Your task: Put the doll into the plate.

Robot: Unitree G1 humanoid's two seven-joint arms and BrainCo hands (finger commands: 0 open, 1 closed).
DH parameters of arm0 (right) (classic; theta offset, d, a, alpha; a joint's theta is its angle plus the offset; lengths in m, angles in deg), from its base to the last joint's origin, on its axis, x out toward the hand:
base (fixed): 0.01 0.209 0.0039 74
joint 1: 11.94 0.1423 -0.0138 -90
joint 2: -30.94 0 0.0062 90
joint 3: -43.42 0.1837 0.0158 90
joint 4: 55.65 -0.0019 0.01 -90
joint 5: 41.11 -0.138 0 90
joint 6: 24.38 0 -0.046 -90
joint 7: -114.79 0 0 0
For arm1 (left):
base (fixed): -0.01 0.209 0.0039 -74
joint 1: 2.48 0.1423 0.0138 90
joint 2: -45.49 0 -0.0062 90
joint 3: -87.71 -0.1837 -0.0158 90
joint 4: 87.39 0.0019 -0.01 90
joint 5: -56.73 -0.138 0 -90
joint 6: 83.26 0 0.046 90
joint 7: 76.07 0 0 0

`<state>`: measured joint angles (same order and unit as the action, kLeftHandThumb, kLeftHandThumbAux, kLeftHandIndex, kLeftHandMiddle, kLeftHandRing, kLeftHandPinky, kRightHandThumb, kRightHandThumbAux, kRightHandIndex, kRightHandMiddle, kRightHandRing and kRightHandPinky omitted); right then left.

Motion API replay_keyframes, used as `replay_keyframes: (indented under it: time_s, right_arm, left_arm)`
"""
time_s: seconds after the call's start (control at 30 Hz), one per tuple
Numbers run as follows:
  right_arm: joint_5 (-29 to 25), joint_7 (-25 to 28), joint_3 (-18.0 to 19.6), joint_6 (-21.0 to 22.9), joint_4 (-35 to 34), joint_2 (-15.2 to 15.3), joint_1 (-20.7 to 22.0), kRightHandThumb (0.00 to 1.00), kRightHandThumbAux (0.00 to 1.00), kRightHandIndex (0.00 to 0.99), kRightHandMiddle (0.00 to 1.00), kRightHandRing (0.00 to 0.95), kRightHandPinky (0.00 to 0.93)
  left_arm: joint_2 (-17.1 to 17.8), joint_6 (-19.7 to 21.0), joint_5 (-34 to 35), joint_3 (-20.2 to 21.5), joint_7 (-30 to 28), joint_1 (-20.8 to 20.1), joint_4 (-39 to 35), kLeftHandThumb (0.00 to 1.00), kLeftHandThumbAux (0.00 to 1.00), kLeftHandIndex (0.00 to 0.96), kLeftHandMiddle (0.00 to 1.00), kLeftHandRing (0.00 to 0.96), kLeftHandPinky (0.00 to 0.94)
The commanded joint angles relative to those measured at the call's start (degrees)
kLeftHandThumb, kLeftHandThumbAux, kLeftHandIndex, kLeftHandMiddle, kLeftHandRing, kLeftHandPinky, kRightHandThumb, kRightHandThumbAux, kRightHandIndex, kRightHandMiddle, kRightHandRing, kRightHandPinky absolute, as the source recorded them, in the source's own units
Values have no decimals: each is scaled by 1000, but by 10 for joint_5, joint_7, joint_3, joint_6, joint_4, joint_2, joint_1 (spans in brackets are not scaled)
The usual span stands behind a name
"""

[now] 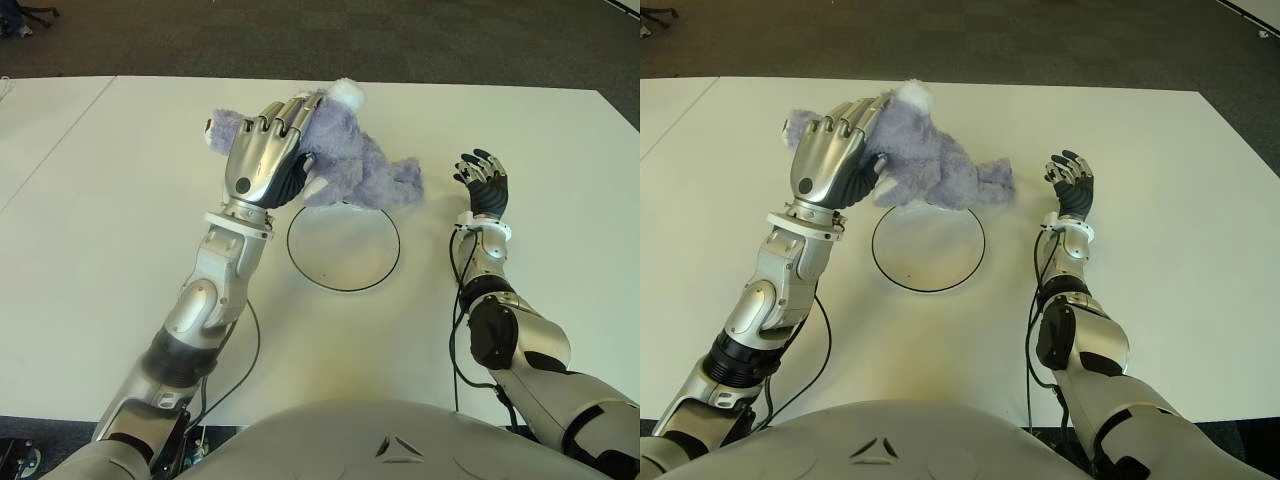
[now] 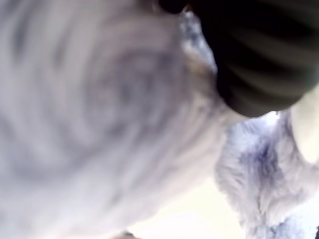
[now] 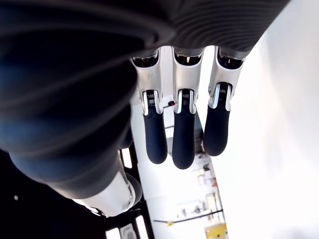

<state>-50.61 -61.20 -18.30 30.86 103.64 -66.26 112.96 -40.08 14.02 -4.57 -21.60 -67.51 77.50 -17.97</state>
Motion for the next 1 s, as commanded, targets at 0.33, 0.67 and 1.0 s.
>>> replay_keyframes:
  time_s: [0.33, 0.67, 1.0]
  right_arm:
    - [-16, 4, 12, 63, 77, -56, -115, 478, 868, 288, 349, 373, 389]
    - [-14, 9, 10, 60, 77, -57, -115, 460, 862, 298, 354, 383, 401]
    - [-12, 9, 9, 60, 77, -57, -116, 440, 860, 296, 357, 389, 412]
  left_arm:
    - [-12, -15, 7, -20, -18, 44, 35, 852, 665, 403, 554, 838, 861]
    - [-5, -28, 10, -26, -17, 75, 28, 851, 666, 403, 555, 831, 851]
    - [-2, -55, 0, -38, 7, 91, 35, 851, 666, 401, 551, 823, 843]
